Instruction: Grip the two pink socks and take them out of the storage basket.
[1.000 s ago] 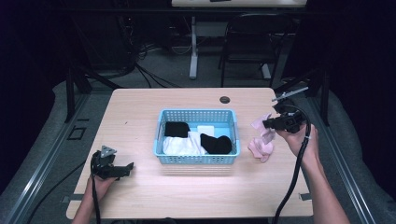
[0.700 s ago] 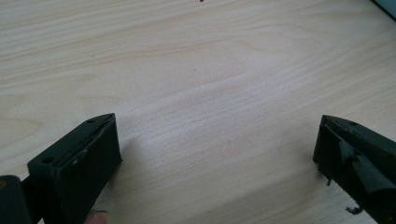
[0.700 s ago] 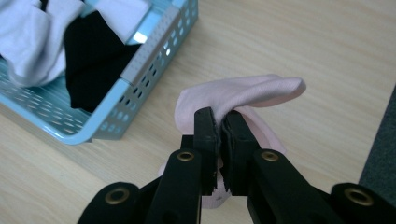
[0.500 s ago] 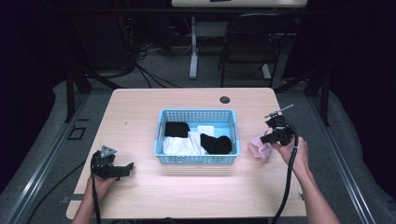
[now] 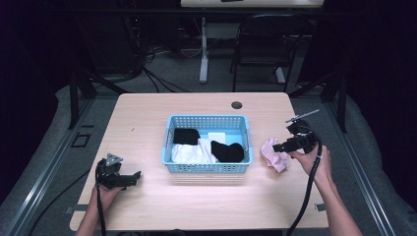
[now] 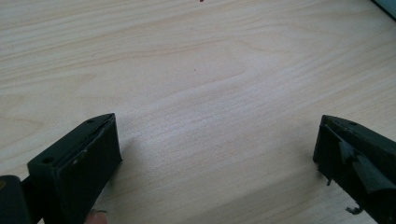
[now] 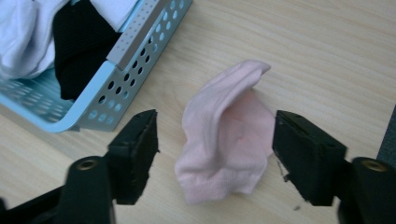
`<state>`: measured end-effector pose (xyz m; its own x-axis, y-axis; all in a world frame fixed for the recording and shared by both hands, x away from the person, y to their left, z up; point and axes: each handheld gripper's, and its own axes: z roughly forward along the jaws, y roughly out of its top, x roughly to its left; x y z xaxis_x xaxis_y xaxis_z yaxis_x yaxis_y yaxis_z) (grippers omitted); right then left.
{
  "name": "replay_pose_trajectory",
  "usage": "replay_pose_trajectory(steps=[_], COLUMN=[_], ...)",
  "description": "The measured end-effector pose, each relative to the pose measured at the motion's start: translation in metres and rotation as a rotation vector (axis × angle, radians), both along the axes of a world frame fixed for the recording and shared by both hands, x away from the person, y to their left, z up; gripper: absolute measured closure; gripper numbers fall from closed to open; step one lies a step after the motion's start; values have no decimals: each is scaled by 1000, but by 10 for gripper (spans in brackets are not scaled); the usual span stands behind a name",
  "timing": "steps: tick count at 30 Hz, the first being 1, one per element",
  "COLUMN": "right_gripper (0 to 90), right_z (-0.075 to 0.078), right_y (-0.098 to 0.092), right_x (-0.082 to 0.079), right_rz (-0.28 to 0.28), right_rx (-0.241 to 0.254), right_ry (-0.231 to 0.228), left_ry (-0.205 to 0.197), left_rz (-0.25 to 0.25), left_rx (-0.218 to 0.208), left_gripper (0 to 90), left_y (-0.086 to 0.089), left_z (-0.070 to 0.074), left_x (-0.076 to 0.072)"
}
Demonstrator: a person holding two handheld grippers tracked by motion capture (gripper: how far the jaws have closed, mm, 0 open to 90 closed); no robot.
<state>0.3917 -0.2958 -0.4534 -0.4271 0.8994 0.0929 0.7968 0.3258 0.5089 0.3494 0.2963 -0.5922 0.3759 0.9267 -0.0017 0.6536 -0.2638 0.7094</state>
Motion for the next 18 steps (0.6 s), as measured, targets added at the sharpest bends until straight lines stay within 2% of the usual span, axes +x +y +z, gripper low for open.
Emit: replay_pose_trajectory(steps=[3,6,7,8,11,14,18], right_gripper=[154,127,105,98,102,85,78], right_z=[4,6,4,3,-5,-17,-32], right_y=[-3,-7,-7,-10,-17,-27,-37], right_x=[-9,-18,-22,-25,-34,-41,-44], right_rz=[12,21,16,12,6,-21,-35], right_rx=[-1,-33,-24,-45,-63,-55,-51], right_ry=[-7,-7,-17,-13,-18,-26,21], left_ry=[-4,-3,-5,-4,-6,-3,-4], left_rz=[3,4,3,3,6,3,2], left_rx=[-2,-1,0,-1,-3,-1,-3], left_gripper=[7,7,7,7,7,7,6], left_y=[0,0,0,0,0,-1,-1], left_z=[0,0,0,0,0,0,0], left_x=[0,0,0,0,0,1,2])
